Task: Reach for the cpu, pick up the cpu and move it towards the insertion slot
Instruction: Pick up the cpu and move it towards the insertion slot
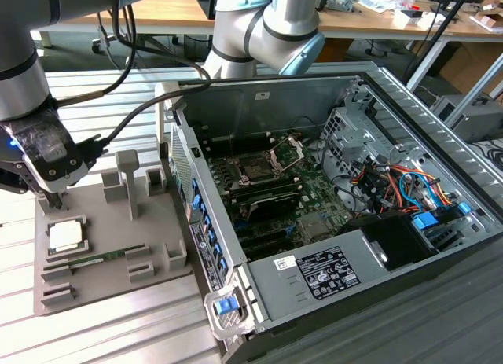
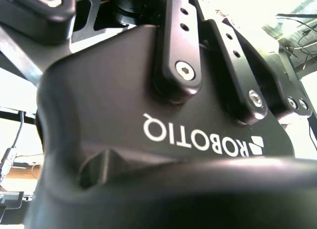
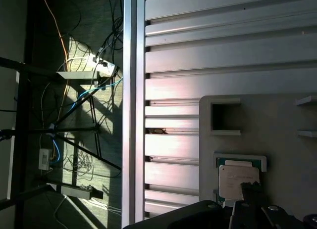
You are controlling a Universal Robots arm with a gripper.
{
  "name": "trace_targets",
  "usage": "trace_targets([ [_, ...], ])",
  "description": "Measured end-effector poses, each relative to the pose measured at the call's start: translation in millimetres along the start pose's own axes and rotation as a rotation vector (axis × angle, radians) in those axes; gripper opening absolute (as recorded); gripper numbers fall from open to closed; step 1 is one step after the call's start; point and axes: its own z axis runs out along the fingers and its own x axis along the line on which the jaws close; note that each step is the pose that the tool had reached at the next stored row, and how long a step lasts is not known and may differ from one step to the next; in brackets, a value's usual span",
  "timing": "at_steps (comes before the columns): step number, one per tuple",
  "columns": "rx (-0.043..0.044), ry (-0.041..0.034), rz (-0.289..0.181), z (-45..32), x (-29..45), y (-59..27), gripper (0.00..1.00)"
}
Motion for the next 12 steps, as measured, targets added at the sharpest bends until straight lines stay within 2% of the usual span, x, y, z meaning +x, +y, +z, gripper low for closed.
trace_targets([
  [12,0.0000,0.0000,0.000,3.5,0.0,-0.1,0.11],
])
